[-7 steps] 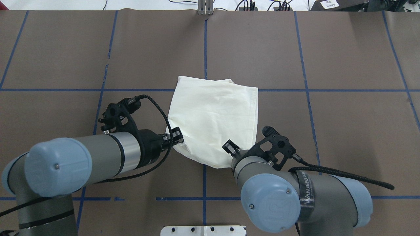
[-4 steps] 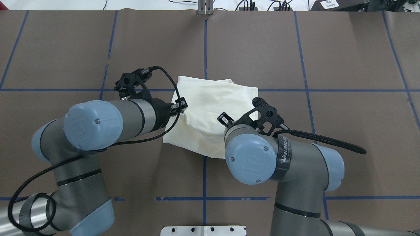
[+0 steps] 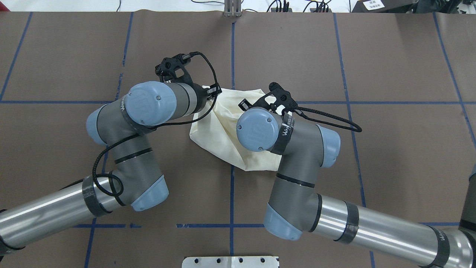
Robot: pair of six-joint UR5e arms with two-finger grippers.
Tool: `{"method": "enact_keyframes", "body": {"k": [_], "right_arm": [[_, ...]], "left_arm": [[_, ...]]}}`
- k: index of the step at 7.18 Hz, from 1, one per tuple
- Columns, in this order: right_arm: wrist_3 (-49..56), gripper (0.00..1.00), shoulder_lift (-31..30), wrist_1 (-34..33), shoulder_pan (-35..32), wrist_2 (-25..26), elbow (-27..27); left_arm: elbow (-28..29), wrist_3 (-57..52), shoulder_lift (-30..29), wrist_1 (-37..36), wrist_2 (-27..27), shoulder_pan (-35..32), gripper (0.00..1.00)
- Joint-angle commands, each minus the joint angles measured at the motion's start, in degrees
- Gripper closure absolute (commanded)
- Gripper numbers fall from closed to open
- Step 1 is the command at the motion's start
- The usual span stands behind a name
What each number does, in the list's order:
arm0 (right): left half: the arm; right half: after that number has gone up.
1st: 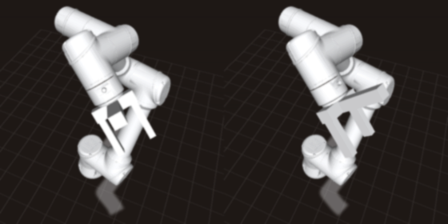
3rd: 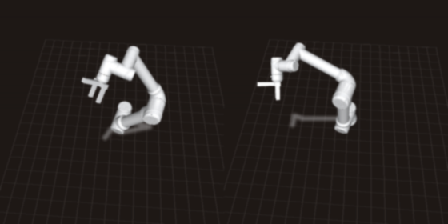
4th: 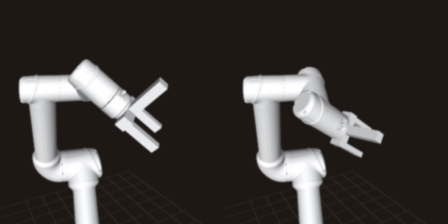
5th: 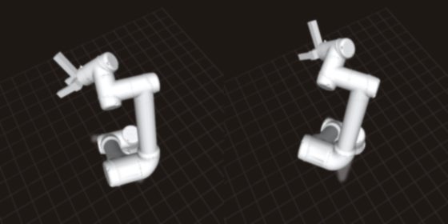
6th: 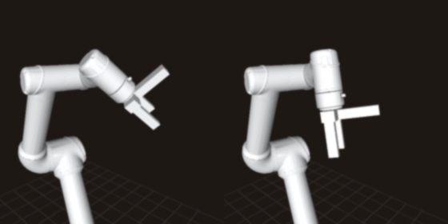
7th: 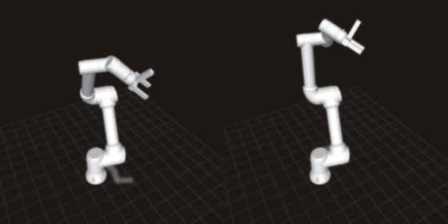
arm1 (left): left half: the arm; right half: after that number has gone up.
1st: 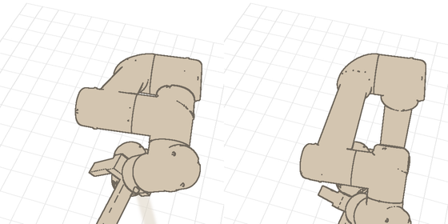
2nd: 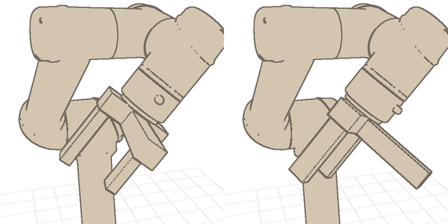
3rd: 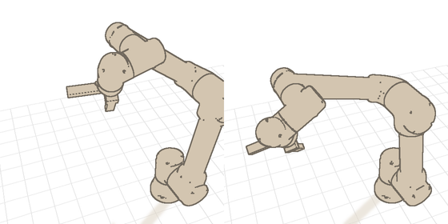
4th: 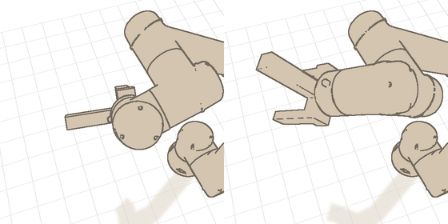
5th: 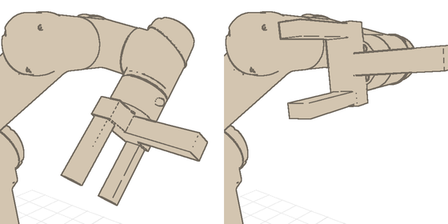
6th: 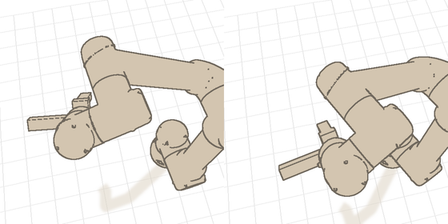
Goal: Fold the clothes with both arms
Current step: 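Lift the near edge with both grippers and fold it away from the robot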
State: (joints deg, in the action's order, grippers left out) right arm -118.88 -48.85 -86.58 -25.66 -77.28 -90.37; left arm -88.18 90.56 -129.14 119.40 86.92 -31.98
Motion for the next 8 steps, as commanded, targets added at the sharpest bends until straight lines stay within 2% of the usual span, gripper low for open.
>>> {"method": "enact_keyframes", "body": {"k": [1, 3, 7, 8], "right_arm": [[1.89, 1.00, 0.60, 2.91, -3.24, -2.17, 4.06], [2.33, 1.00, 0.60, 2.91, -3.70, -2.18, 4.23], [2.60, 1.00, 2.36, 3.08, -3.96, -2.27, 7.30], [3.47, 0.85, 2.27, 3.69, -3.96, -2.27, 7.49]], "left_arm": [[6.95, -2.04, -3.56, 1.89, 0.00, -1.59, 1.00], [10.56, -3.02, -3.75, 5.83, -0.09, -1.94, 1.00], [12.77, -3.82, -4.10, 6.02, -0.09, -2.12, 1.00], [12.77, -3.82, -4.10, 6.02, 0.00, -2.03, 0.98]]}}
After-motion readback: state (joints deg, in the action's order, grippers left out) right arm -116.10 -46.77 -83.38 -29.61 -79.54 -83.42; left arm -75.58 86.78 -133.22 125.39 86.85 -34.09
